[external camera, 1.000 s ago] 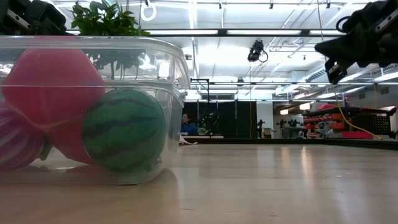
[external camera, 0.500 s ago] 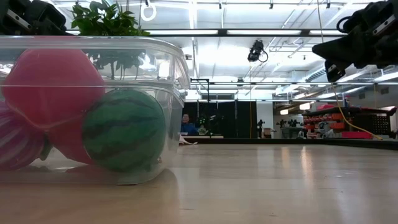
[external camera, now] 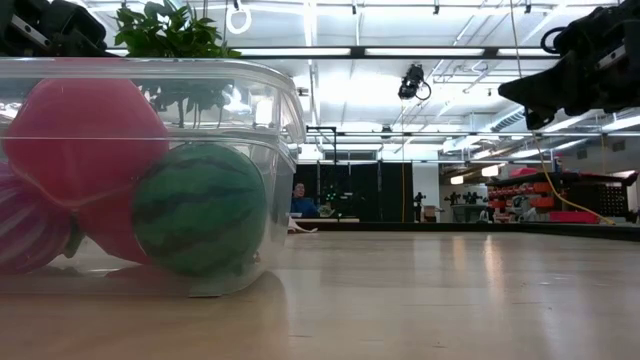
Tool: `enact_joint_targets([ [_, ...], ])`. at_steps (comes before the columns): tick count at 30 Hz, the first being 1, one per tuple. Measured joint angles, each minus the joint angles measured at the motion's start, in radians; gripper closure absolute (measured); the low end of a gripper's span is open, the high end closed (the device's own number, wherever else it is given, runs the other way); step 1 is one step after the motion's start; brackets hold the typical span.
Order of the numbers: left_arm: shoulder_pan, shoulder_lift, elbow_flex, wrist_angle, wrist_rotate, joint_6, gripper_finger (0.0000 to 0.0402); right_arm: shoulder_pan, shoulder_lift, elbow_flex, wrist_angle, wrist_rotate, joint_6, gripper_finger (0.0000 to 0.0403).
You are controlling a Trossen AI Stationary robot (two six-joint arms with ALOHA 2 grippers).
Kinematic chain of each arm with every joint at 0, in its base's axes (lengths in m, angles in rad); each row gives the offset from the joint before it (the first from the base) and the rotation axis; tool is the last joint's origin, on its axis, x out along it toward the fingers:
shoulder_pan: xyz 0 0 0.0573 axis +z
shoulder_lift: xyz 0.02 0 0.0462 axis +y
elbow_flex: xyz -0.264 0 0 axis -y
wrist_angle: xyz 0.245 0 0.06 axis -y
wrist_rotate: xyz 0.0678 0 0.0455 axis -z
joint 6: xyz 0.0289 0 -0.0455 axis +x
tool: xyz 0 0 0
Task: Pick and placing Produce into tupperware
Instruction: Return to Home Position
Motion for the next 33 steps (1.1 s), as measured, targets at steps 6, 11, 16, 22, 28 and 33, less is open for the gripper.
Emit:
enact_joint_targets([
  [6, 0.000, 0.000, 0.000, 0.000, 0.000, 0.000, 0.0366, 0.000, 0.000, 0.000, 0.001, 0.000, -0.002, 0.0395],
  [11, 0.001, 0.000, 0.000, -0.001, -0.006, 0.032, 0.0362, 0.000, 0.000, 0.000, 0.001, 0.000, -0.002, 0.0392],
  [16, 0.004, 0.000, 0.000, 0.000, -0.021, 0.220, 0.0371, 0.000, 0.000, 0.000, 0.001, 0.000, -0.002, 0.0392],
  [22, 0.004, 0.000, 0.000, 0.000, -0.021, 0.237, 0.0375, 0.000, 0.000, 0.000, 0.001, 0.000, -0.002, 0.0389],
  [28, 0.004, 0.000, 0.000, 0.000, -0.021, 0.237, 0.0365, 0.000, 0.000, 0.001, 0.001, 0.000, -0.002, 0.0390],
  [33, 0.004, 0.000, 0.000, 0.000, -0.021, 0.237, 0.0364, 0.000, 0.000, 0.001, 0.001, 0.000, -0.002, 0.0389],
])
